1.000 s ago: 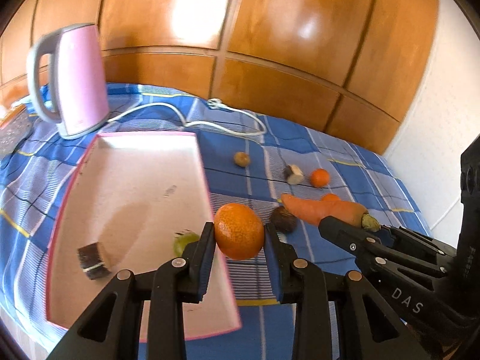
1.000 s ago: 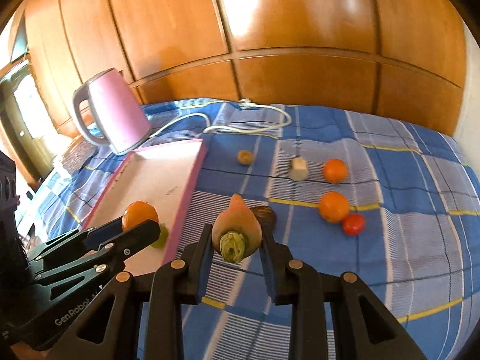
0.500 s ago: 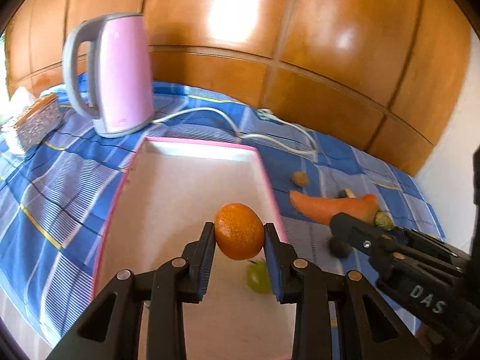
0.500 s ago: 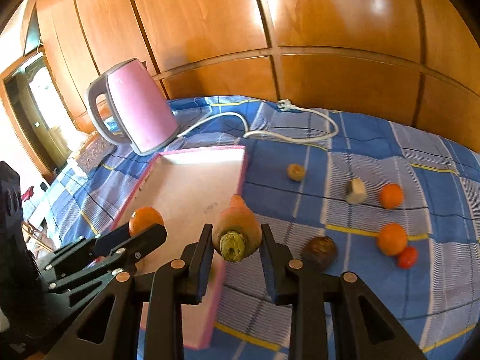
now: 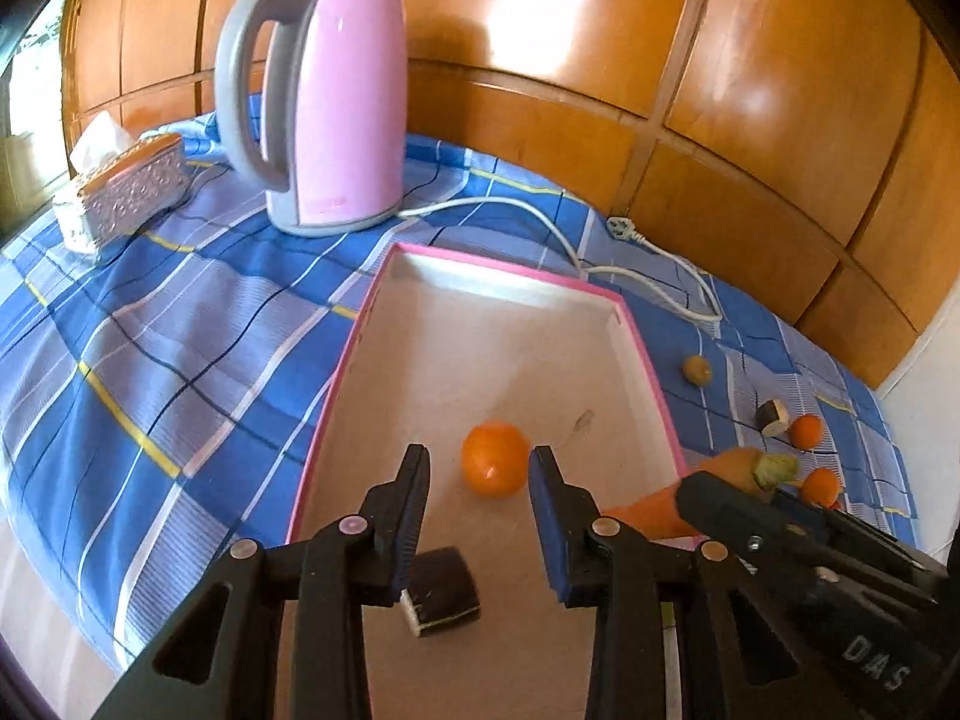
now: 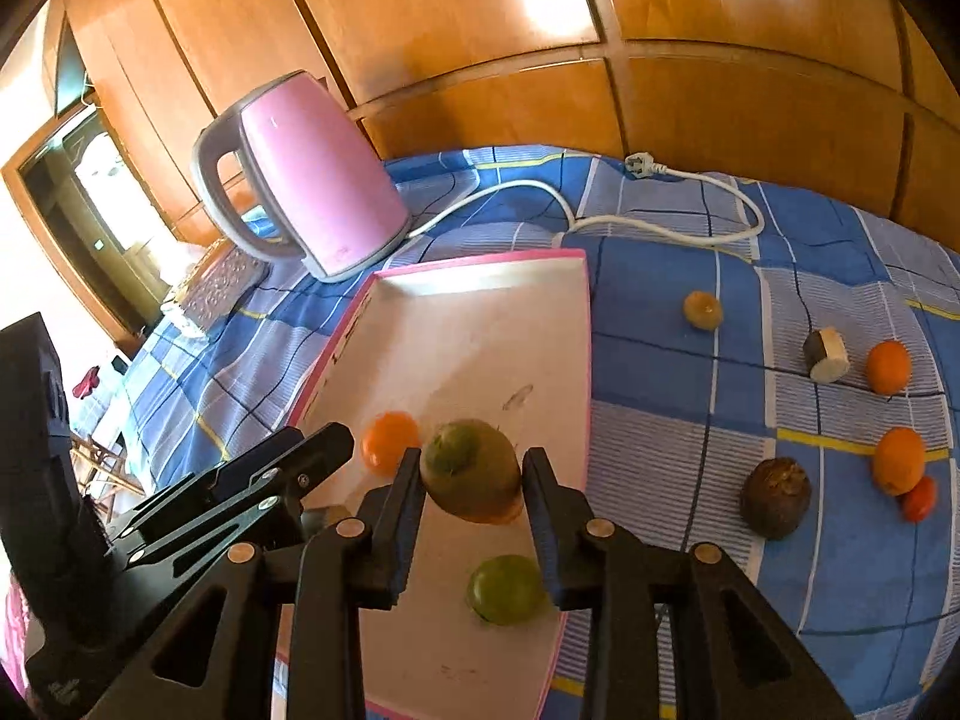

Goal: Organize fruits
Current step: 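Lower the carrot into the tray and open the right tool, then withdraw both tools from the tray toward the remaining produce, then grasp the dark brown round fruit with the left tool while the right grasps the red tomato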

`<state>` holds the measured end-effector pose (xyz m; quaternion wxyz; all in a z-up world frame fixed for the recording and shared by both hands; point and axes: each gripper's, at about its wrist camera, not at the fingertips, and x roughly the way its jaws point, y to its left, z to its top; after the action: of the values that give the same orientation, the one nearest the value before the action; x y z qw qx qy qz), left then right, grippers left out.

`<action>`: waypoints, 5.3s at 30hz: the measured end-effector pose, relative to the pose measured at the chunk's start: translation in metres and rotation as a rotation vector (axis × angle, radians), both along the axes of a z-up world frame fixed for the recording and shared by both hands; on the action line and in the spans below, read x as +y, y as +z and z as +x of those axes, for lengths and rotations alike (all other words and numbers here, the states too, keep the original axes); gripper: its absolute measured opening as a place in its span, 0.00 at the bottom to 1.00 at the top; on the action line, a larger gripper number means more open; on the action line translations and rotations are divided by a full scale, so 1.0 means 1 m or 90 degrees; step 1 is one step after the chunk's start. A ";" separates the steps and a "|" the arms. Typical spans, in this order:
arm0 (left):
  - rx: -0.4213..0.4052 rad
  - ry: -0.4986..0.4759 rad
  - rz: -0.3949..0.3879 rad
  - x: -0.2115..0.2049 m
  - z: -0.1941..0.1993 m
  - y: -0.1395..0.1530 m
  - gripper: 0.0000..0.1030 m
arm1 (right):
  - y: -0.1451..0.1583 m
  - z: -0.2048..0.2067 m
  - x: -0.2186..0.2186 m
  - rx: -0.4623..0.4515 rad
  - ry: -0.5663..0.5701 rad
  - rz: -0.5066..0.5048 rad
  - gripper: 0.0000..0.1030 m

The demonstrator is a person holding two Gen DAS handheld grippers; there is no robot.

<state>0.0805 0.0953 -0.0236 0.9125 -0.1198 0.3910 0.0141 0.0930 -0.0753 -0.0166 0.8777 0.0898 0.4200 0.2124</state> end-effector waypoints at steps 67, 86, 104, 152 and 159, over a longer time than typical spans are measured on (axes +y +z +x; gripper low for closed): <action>-0.010 -0.215 0.044 -0.137 -0.038 0.006 0.39 | -0.030 -0.060 -0.148 0.033 -0.234 -0.044 0.35; 0.021 -0.283 0.045 -0.181 -0.020 -0.012 0.39 | -0.048 -0.055 -0.208 0.058 -0.326 -0.048 0.35; 0.048 -0.285 0.018 -0.207 0.020 -0.031 0.48 | -0.066 -0.001 -0.214 0.062 -0.285 -0.113 0.35; 0.049 -0.317 0.060 -0.208 -0.024 -0.052 0.39 | -0.063 -0.042 -0.179 0.044 -0.208 -0.083 0.30; 0.036 -0.309 0.052 -0.201 -0.029 -0.044 0.39 | -0.061 -0.052 -0.179 0.048 -0.216 -0.080 0.30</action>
<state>0.0513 -0.1061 -0.0677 0.8819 0.0153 0.4329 -0.1862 0.0414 -0.2544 -0.0781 0.8886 0.1123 0.4437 0.0315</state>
